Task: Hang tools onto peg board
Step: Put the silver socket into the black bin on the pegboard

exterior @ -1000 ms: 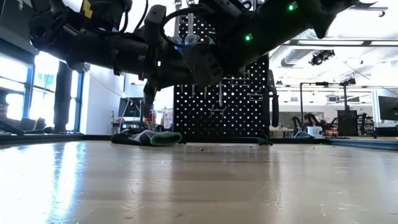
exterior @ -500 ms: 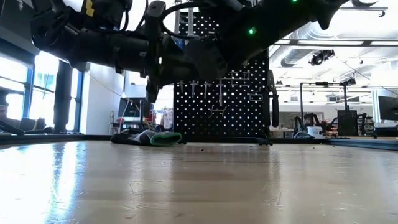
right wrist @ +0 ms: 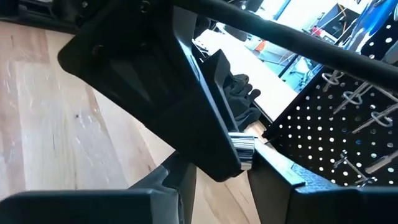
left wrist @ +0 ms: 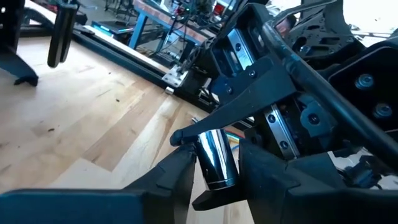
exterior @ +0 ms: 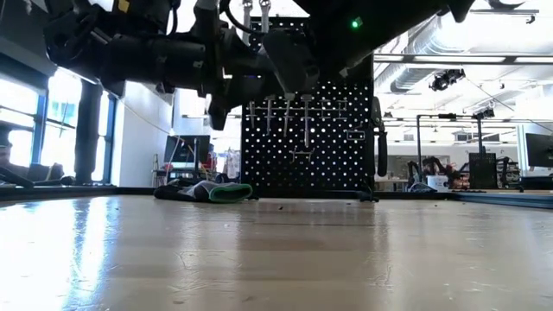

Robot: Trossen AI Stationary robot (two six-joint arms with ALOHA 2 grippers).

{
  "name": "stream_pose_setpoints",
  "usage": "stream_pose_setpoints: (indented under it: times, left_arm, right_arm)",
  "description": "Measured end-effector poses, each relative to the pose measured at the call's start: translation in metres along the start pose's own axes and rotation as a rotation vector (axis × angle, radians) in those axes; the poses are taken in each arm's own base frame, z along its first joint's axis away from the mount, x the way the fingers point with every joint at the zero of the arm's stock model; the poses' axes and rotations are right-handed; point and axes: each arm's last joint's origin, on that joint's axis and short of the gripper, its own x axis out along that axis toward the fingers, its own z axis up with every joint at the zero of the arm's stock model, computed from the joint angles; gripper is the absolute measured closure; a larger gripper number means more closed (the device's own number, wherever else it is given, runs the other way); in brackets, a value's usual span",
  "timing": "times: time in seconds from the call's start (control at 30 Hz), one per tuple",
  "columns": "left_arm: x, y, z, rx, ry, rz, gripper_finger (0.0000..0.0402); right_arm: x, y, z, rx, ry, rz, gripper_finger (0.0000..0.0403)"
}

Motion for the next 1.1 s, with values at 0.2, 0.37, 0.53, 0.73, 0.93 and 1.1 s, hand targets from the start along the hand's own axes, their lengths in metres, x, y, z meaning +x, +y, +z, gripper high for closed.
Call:
stream_pose_setpoints:
  times: [0.2, 0.37, 0.53, 0.73, 0.93, 1.1]
  left_arm:
    - [-0.001, 0.001, 0.008, 0.000, -0.010, -0.033, 0.0262]
    - [-0.001, 0.002, 0.013, -0.002, -0.014, -0.063, 0.0247]
    - [-0.001, 0.005, 0.015, -0.006, -0.012, -0.077, 0.0225]
    - [-0.002, 0.010, 0.019, 0.002, -0.006, -0.084, 0.0194]
    - [-0.008, 0.006, 0.035, 0.044, -0.059, -0.109, 0.0179]
    - [-0.012, 0.004, 0.043, 0.093, -0.061, -0.130, 0.0179]
  right_arm:
    - [-0.005, -0.006, 0.008, 0.000, -0.011, 0.004, 0.0291]
    - [-0.012, -0.017, 0.016, -0.012, -0.006, 0.015, 0.0292]
    - [-0.018, -0.027, 0.021, -0.012, 0.011, 0.035, 0.0292]
    - [-0.028, -0.038, 0.028, 0.008, 0.019, 0.040, 0.0292]
    - [-0.037, -0.053, 0.036, 0.002, 0.020, 0.041, 0.0292]
    - [-0.048, -0.072, 0.047, -0.010, 0.008, 0.037, 0.0292]
